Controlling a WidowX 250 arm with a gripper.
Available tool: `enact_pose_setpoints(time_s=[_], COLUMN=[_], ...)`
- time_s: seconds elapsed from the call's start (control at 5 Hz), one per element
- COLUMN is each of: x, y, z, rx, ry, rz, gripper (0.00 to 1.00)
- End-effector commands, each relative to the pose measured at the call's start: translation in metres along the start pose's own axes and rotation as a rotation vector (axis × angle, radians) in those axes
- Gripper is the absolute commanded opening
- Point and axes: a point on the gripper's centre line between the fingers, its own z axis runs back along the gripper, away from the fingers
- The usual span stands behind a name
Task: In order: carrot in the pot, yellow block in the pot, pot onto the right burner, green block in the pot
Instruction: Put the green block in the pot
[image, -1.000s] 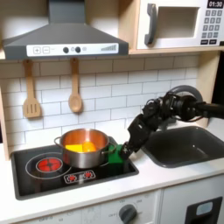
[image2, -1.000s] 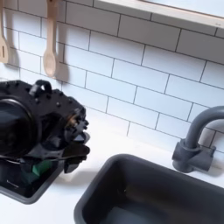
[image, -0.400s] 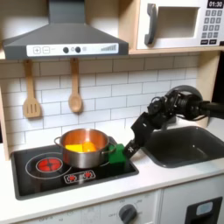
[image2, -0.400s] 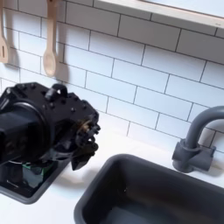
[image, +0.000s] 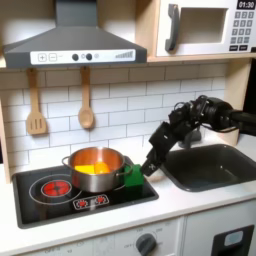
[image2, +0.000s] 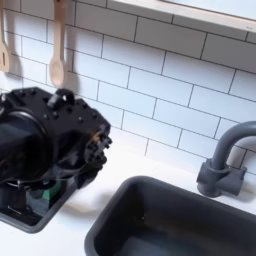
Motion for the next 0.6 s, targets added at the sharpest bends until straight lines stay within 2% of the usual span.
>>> enact_pose_setpoints(time_s=[0.0, 0.2, 0.4], x=[0.0051, 0.0063, 0.009], y=[0.0061, 0.0053, 0.0076], z=[-0.0002, -0.0031, -0.0039], rx=[0.11, 0.162, 0.193], ry=[0.036, 0.045, 0.053], rz=[0.127, 0.16, 0.205], gripper=[1.0, 1.0, 1.0])
